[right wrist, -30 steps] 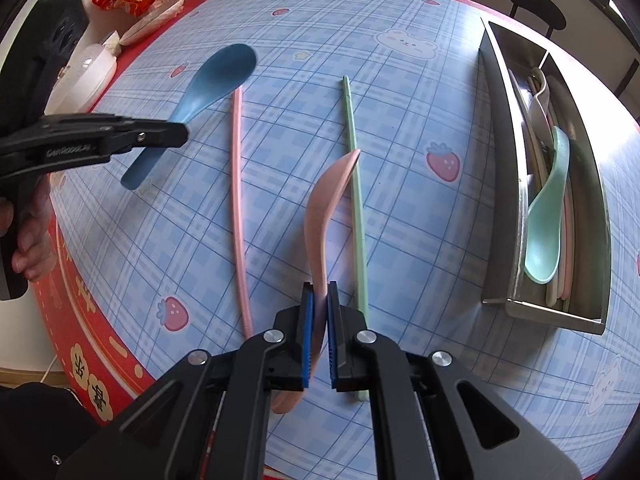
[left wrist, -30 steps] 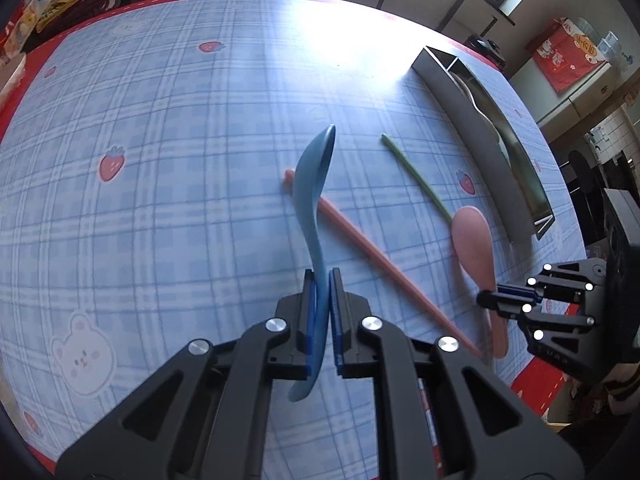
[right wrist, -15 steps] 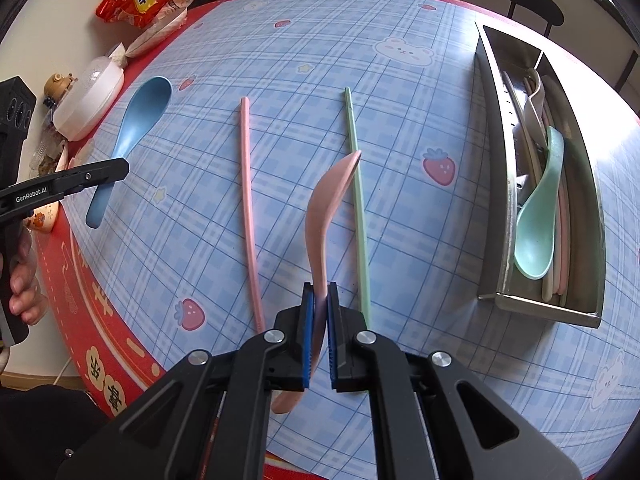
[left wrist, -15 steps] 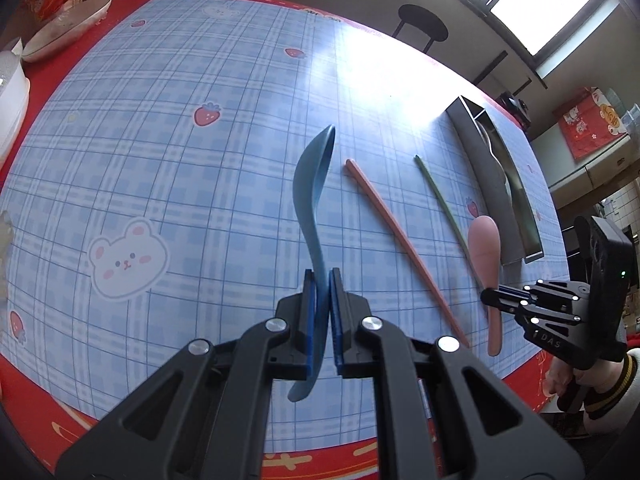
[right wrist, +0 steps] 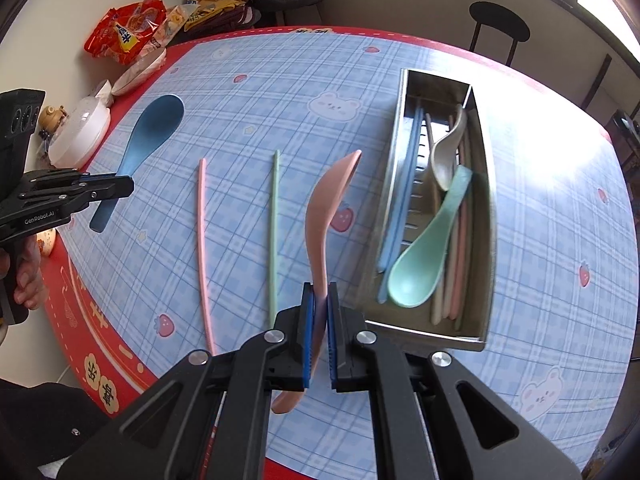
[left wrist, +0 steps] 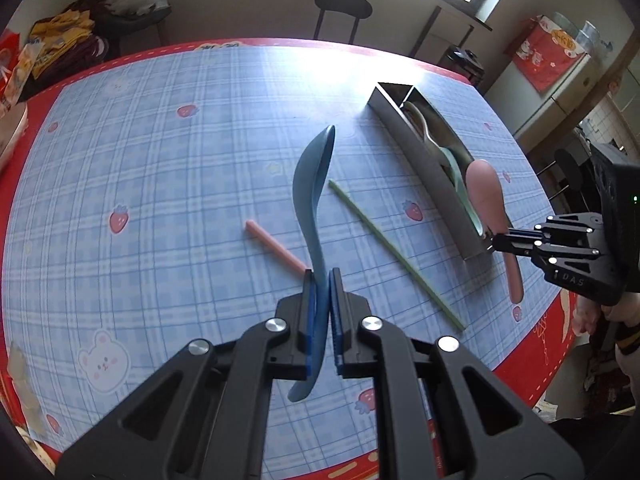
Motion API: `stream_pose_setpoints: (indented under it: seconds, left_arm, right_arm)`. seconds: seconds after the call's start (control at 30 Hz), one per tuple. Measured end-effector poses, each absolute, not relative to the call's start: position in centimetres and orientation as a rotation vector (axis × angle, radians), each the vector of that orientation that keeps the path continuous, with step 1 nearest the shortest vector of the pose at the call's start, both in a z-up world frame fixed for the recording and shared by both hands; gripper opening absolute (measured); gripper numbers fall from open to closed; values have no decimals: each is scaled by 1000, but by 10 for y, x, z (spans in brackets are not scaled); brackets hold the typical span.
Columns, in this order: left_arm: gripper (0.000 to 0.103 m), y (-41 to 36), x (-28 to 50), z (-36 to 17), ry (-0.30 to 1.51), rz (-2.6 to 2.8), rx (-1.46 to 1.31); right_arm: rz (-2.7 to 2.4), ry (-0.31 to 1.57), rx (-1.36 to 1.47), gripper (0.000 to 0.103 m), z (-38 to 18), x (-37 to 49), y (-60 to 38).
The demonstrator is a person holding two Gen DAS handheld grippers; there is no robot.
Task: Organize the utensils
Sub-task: 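Carry the blue and pink spoons over the steel tray with both tools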
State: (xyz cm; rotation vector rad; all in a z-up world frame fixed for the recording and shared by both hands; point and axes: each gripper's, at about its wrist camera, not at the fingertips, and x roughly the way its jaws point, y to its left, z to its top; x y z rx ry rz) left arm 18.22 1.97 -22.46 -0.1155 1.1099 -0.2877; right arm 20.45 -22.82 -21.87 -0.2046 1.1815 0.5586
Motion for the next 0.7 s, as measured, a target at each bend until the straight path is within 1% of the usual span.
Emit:
stream_pose_setpoints:
  seconds: [0.27,0.7]
  left_arm:
    - [11,-37,218,-216,1103,-404,-38]
    - [11,-116,305,-224,1147,-505,-99]
  right_arm:
    - [502,1186,-243,6,-219,230,-264]
    - [469,1215,-230,6,-234,264,-280]
